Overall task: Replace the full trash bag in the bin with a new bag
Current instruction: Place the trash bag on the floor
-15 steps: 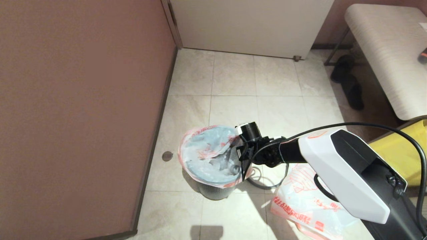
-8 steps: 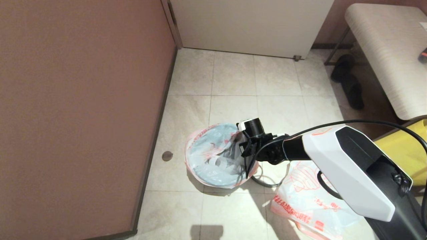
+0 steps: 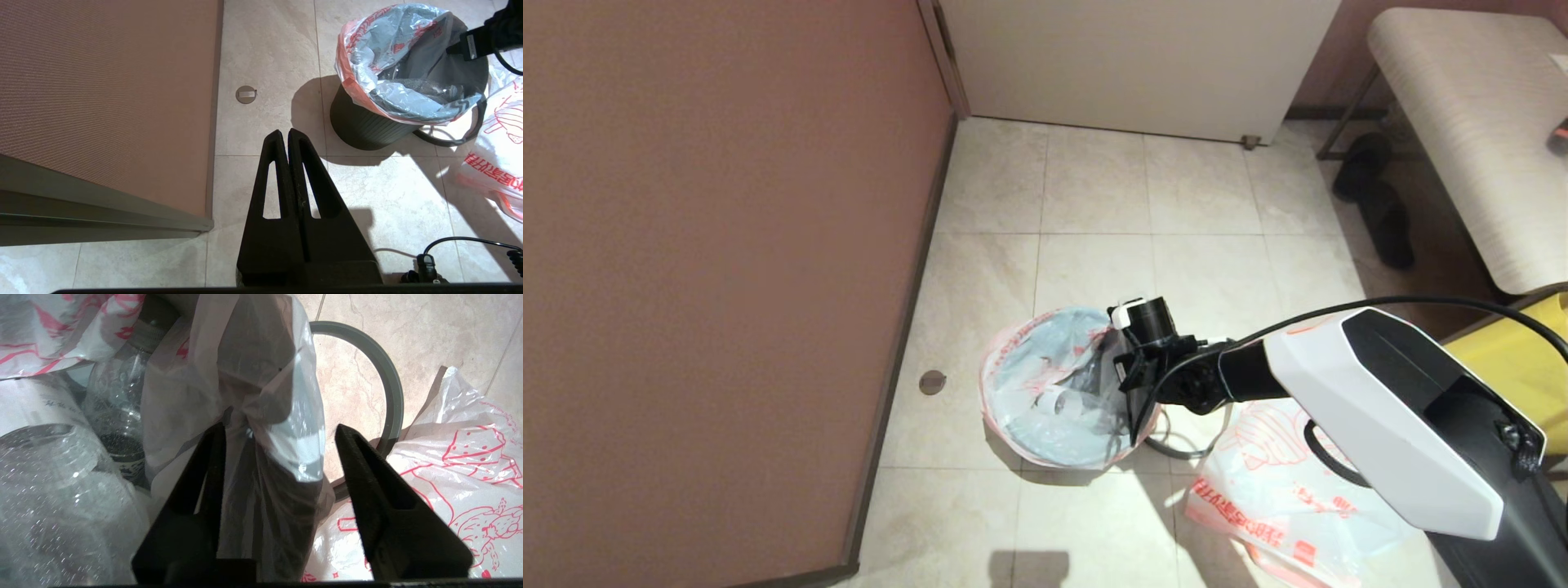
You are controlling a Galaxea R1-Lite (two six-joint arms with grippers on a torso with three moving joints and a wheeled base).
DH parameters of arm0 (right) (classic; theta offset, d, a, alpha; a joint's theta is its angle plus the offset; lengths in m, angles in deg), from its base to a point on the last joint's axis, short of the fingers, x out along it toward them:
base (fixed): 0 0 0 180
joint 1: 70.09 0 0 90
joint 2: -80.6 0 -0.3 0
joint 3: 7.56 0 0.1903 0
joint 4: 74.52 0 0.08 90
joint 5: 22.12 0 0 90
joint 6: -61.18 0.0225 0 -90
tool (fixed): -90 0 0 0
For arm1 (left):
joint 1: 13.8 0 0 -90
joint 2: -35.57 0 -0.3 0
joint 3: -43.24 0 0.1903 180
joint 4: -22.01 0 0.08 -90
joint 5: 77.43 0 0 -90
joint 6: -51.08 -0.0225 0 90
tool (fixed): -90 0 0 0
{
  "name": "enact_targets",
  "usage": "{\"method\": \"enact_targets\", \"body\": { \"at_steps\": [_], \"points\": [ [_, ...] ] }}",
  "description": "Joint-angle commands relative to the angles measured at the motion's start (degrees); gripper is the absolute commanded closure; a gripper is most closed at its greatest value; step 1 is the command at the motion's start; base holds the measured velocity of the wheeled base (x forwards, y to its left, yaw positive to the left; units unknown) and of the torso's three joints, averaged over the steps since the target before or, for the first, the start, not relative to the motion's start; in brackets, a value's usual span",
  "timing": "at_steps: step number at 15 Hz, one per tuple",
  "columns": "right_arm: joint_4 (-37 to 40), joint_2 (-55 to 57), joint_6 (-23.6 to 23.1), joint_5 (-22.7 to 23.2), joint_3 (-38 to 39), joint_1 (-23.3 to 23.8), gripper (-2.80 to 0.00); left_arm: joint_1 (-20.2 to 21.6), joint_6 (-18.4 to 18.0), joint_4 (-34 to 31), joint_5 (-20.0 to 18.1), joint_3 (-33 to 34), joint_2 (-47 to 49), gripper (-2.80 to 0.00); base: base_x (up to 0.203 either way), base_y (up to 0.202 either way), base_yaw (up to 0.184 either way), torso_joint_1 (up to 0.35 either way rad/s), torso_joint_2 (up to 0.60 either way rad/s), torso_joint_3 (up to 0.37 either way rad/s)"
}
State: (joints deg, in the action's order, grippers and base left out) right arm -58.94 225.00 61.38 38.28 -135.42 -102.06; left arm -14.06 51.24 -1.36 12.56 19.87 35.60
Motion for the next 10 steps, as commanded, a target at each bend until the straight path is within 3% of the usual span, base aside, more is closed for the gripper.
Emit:
{"method": "enact_targets", "body": {
  "at_steps": [1,6,7,10],
  "points": [
    [-0.6,-2.7,0.3,0.0,2.5,-0.4,-2.8,0.0,0.0,0.0,0.0,0.0,0.0,0.0,0.0,0.0,0.0,0.0,0.0,0.0],
    [-1.7,-17.0,3.9,0.1,19.2,-1.4,-2.8,0.0,0.0,0.0,0.0,0.0,0.0,0.0,0.0,0.0,0.0,0.0,0.0,0.0],
    [-1.8,-20.8,4.6,0.1,24.6,-1.3,0.0,0.0,0.0,0.0,0.0,0.0,0.0,0.0,0.0,0.0,0.0,0.0,0.0,0.0],
    [-1.8,-32.1,6.9,0.1,38.2,-1.0,0.0,0.0,0.0,0.0,0.0,0.0,0.0,0.0,0.0,0.0,0.0,0.0,0.0,0.0]
  ]
}}
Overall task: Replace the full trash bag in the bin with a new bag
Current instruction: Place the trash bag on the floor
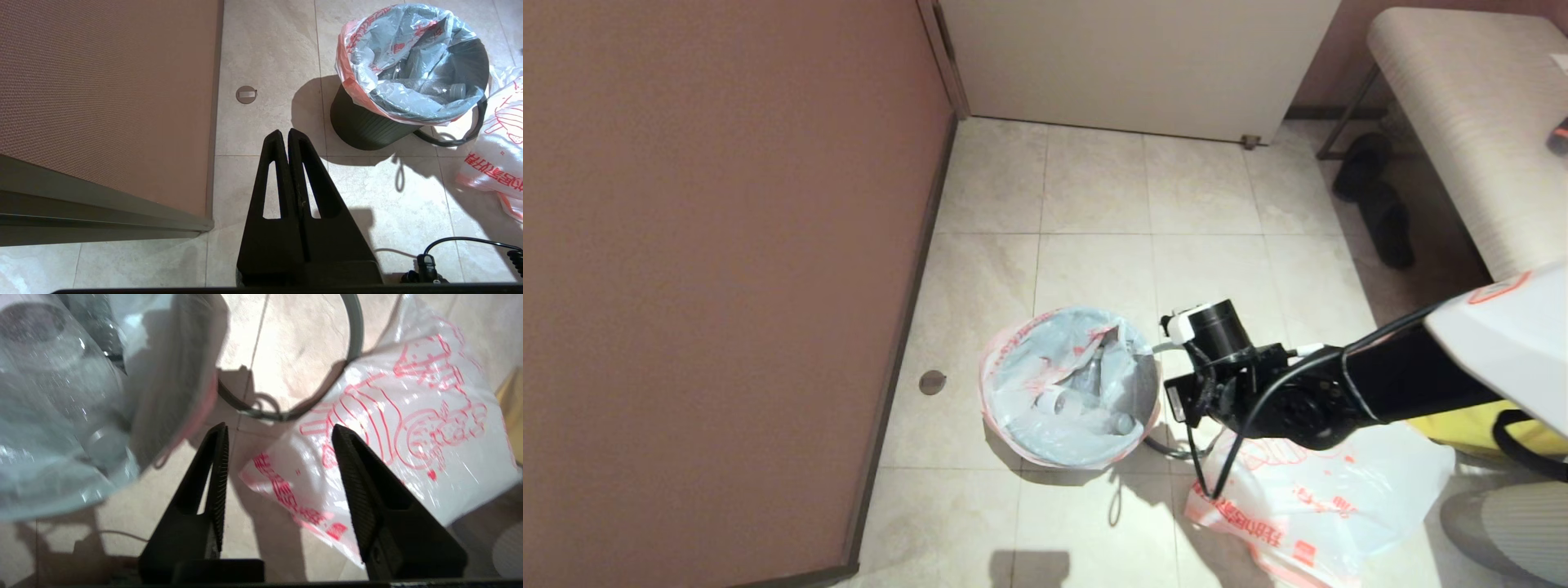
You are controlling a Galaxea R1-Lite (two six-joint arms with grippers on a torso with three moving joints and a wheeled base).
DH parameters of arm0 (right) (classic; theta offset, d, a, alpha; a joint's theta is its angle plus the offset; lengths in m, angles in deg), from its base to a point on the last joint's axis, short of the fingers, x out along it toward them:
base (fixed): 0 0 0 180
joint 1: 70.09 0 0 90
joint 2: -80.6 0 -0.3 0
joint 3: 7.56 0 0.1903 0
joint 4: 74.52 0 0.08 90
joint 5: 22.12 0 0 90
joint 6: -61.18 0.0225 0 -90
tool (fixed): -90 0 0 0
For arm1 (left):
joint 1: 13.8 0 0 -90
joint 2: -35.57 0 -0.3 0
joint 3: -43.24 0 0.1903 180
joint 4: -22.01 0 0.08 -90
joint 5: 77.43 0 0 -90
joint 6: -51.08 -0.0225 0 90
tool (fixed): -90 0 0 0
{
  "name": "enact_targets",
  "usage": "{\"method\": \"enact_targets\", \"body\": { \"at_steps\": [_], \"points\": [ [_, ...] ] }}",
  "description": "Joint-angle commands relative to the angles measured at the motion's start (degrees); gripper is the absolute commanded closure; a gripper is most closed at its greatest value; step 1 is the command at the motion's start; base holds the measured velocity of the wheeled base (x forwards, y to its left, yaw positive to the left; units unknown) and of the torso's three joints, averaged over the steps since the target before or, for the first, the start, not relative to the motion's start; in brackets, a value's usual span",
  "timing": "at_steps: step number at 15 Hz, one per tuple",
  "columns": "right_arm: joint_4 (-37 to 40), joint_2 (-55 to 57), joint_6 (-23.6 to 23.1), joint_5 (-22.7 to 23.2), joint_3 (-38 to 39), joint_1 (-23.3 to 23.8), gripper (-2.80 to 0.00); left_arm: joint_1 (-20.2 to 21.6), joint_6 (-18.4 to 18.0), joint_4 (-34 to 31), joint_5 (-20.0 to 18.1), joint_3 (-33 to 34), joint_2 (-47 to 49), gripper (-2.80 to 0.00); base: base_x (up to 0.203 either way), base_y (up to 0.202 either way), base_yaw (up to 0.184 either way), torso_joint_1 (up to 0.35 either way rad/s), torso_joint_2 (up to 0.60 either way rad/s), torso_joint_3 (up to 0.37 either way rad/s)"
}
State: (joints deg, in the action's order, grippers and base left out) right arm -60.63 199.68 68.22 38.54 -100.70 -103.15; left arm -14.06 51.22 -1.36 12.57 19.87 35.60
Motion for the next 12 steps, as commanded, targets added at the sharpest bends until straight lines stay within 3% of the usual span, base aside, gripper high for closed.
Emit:
{"method": "enact_targets", "body": {
  "at_steps": [1,5,8,12],
  "points": [
    [0.1,-11.0,0.7,-0.1,7.2,0.1,0.0,0.0,0.0,0.0,0.0,0.0,0.0,0.0,0.0,0.0,0.0,0.0,0.0,0.0],
    [0.5,-28.9,1.8,-0.3,23.5,1.6,0.0,0.0,0.0,0.0,0.0,0.0,0.0,0.0,0.0,0.0,0.0,0.0,0.0,0.0],
    [3.6,-41.1,2.0,-2.5,28.3,3.3,0.0,0.0,0.0,0.0,0.0,0.0,0.0,0.0,0.0,0.0,0.0,0.0,0.0,0.0],
    [13.7,-53.2,0.0,-5.4,29.4,12.0,0.0,0.0,0.0,0.0,0.0,0.0,0.0,0.0,0.0,0.0,0.0,0.0,0.0,0.0]
  ]
}}
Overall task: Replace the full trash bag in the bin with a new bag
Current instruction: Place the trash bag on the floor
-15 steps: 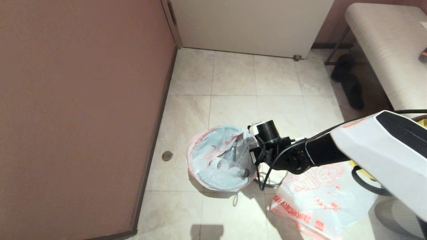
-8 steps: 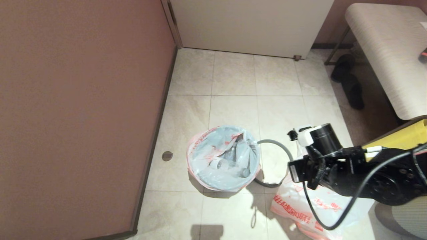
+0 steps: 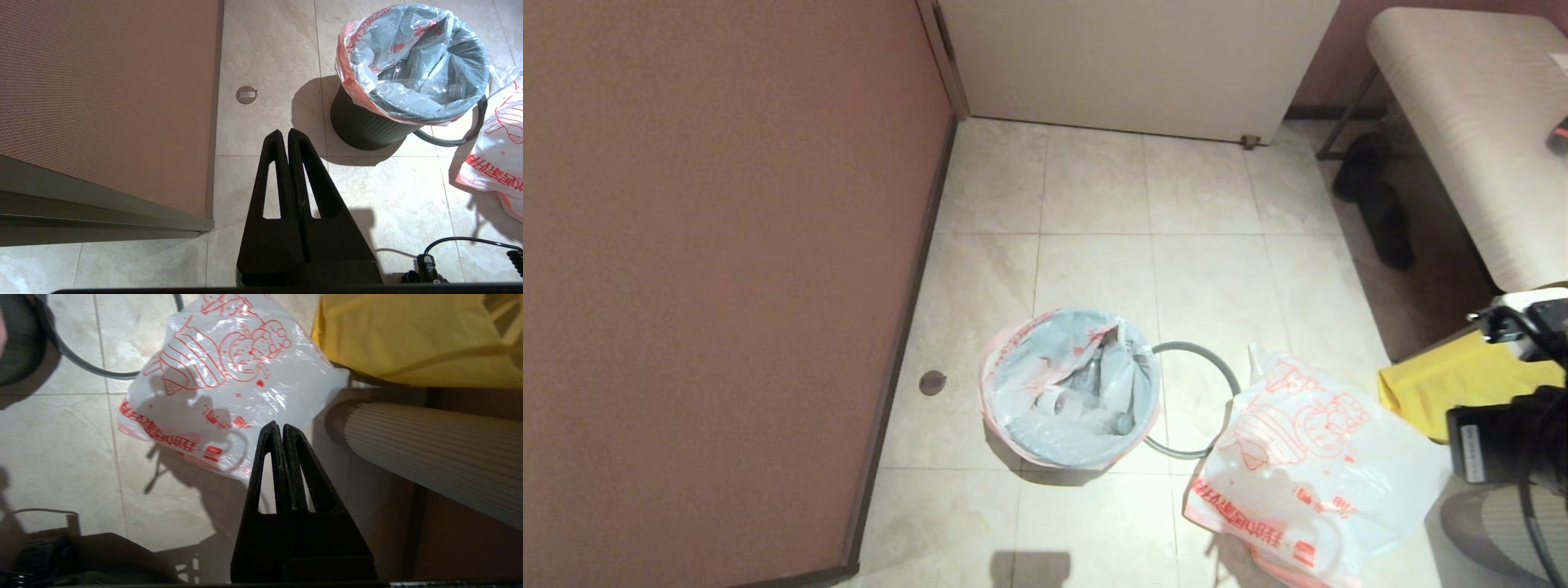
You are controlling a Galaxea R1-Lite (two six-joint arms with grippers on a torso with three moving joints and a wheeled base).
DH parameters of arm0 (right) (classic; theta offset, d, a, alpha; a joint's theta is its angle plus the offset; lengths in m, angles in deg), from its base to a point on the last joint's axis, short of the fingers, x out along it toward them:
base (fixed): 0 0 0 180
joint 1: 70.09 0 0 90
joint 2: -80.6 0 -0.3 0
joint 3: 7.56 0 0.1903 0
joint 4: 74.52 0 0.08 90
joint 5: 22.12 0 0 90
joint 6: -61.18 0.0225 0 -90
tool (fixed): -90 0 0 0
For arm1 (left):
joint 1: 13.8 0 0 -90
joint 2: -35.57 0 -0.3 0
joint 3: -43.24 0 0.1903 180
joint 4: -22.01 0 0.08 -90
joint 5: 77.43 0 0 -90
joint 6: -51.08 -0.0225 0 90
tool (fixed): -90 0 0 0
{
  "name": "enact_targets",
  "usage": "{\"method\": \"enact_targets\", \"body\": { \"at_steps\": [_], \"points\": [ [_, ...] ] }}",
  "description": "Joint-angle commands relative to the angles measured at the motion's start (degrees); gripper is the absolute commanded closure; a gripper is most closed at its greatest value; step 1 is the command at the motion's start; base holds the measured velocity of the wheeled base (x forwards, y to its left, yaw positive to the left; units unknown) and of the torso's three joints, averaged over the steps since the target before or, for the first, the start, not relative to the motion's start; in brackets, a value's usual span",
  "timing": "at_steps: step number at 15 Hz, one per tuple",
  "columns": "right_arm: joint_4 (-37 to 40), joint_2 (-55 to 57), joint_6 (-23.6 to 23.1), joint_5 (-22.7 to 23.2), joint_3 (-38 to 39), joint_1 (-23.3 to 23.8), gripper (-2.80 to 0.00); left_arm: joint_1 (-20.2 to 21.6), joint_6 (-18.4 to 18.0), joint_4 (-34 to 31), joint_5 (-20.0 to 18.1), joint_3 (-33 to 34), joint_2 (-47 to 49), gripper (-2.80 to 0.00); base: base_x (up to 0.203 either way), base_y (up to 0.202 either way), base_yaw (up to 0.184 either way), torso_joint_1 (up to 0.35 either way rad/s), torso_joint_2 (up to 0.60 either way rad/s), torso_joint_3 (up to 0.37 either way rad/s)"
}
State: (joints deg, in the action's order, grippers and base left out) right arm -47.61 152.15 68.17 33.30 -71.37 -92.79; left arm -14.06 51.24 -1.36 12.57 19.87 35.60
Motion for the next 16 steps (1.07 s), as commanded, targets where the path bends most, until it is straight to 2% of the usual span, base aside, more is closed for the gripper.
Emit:
{"method": "enact_targets", "body": {
  "at_steps": [1,4,6,7,9,11,14,15,16],
  "points": [
    [2.6,-7.9,-1.3,-0.4,0.3,2.7,0.0,0.0,0.0,0.0,0.0,0.0,0.0,0.0,0.0,0.0,0.0,0.0,0.0,0.0],
    [4.4,-10.2,-1.9,-0.4,1.3,7.1,0.0,0.0,-0.3,-0.1,0.0,0.0,0.0,0.0,0.0,0.0,0.0,0.0,0.0,0.0],
    [4.4,-10.3,-1.8,-0.4,2.2,7.4,0.0,0.0,-1.1,-0.3,0.1,0.0,0.0,0.0,0.0,0.0,0.0,0.0,0.0,0.0],
    [4.4,-10.2,-1.9,-0.5,2.3,8.2,0.0,0.0,-3.5,-0.4,-0.3,-0.7,0.0,0.0,0.0,0.0,0.0,0.0,0.0,0.0],
    [4.4,-10.2,-2.0,-0.5,2.3,8.4,0.0,0.0,-4.4,-0.9,-2.4,-3.8,2.3,0.0,0.0,0.0,0.0,0.0,0.0,0.0],
    [4.3,-10.1,-2.0,-0.6,2.2,8.5,0.0,0.0,-5.0,-0.8,-5.2,-7.5,10.8,0.0,0.0,0.0,0.0,0.0,0.0,0.0],
    [4.3,-10.2,-2.0,-0.3,2.4,8.4,0.0,-0.5,-8.0,1.8,-9.4,-16.2,32.4,0.0,0.0,0.0,0.0,0.0,0.0,0.0],
    [4.2,-10.2,-1.8,-0.1,2.4,8.3,0.0,-1.9,-9.0,3.4,-10.3,-19.9,40.3,0.0,0.0,0.0,0.0,0.0,0.0,0.0],
    [4.1,-10.2,-1.7,0.0,2.4,8.0,0.0,-4.3,-9.6,4.7,-9.4,-23.5,48.3,0.0,0.0,0.0,0.0,0.0,0.0,0.0]
  ]
}}
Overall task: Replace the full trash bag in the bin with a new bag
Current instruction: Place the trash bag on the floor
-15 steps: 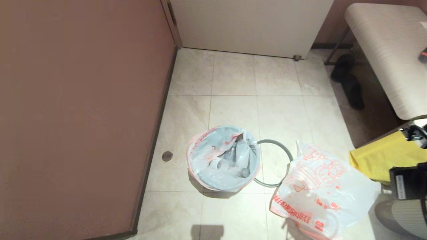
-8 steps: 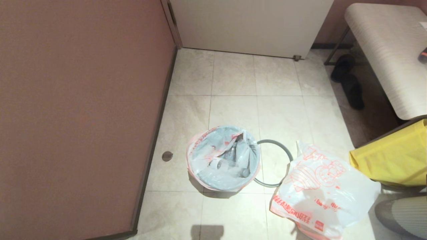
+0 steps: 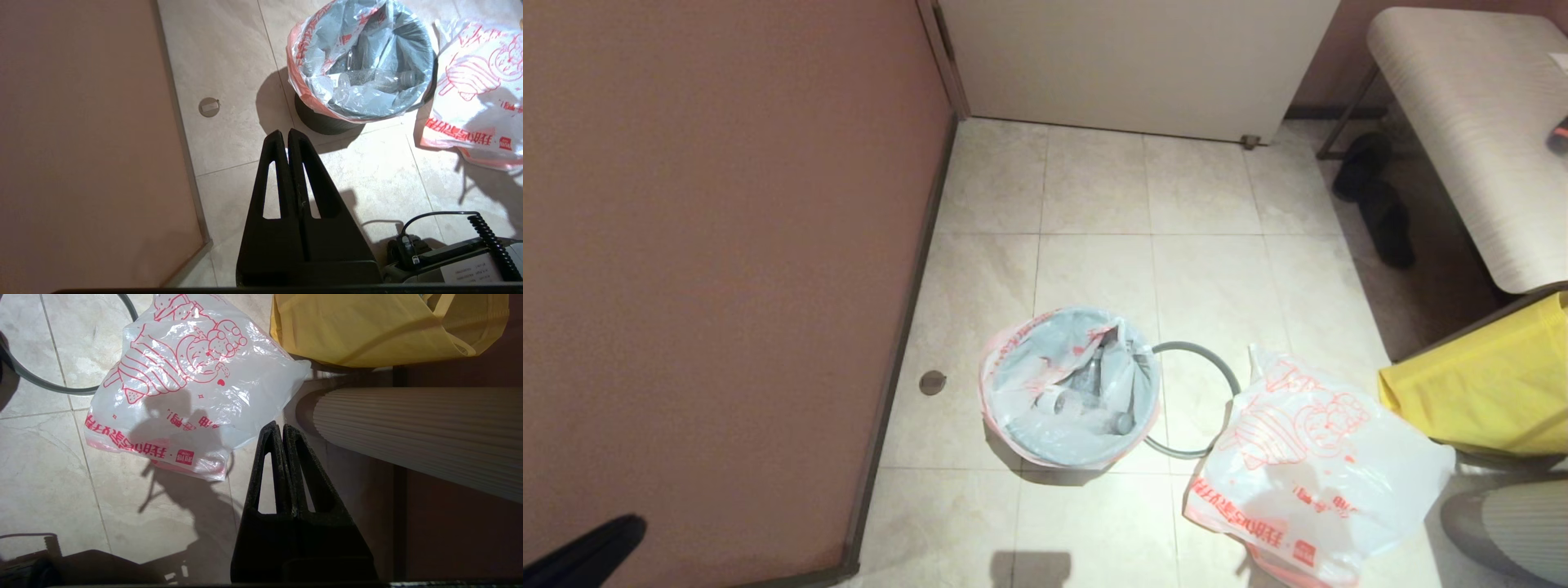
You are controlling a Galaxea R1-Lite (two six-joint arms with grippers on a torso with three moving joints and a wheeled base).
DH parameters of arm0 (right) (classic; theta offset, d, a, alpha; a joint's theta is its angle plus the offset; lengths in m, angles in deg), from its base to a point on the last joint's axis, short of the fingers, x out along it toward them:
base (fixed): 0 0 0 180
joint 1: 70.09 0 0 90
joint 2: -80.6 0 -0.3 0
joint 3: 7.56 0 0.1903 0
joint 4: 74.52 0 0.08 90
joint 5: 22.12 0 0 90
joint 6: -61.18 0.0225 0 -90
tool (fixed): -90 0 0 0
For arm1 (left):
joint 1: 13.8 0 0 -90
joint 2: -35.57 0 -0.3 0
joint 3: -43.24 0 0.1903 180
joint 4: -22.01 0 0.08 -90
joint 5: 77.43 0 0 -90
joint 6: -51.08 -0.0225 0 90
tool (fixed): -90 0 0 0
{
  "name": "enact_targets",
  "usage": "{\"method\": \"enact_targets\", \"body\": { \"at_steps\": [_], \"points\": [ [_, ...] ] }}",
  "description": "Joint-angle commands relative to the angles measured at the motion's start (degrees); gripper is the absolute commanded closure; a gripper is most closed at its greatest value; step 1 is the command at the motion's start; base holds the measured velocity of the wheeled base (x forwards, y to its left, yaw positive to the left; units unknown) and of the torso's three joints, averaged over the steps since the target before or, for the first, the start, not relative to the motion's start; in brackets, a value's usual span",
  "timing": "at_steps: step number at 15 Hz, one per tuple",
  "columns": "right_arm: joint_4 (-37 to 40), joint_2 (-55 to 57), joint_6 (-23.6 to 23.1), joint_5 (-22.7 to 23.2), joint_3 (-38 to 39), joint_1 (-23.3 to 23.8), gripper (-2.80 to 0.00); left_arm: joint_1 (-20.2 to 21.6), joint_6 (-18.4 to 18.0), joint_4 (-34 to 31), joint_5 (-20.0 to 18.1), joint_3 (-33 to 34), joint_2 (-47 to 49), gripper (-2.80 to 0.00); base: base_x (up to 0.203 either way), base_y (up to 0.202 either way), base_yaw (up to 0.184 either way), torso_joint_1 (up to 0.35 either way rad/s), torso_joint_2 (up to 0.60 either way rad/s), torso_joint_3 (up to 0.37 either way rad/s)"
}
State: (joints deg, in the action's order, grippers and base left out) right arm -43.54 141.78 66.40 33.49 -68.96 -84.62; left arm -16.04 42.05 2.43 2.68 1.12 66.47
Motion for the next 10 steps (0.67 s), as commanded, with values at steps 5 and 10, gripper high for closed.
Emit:
{"method": "enact_targets", "body": {
  "at_steps": [5,10],
  "points": [
    [-0.4,-0.2,0.2,1.5,-0.4,-0.3,0.0,-15.1,0.1,10.8,17.6,-20.9,58.4,0.0,0.0,0.0,0.0,0.0,0.0,0.0],
    [-0.2,-1.5,3.3,5.9,-0.1,-0.3,0.0,-18.4,0.9,10.0,28.3,-53.6,87.6,0.0,0.0,0.0,0.0,0.0,0.0,0.0]
  ]
}}
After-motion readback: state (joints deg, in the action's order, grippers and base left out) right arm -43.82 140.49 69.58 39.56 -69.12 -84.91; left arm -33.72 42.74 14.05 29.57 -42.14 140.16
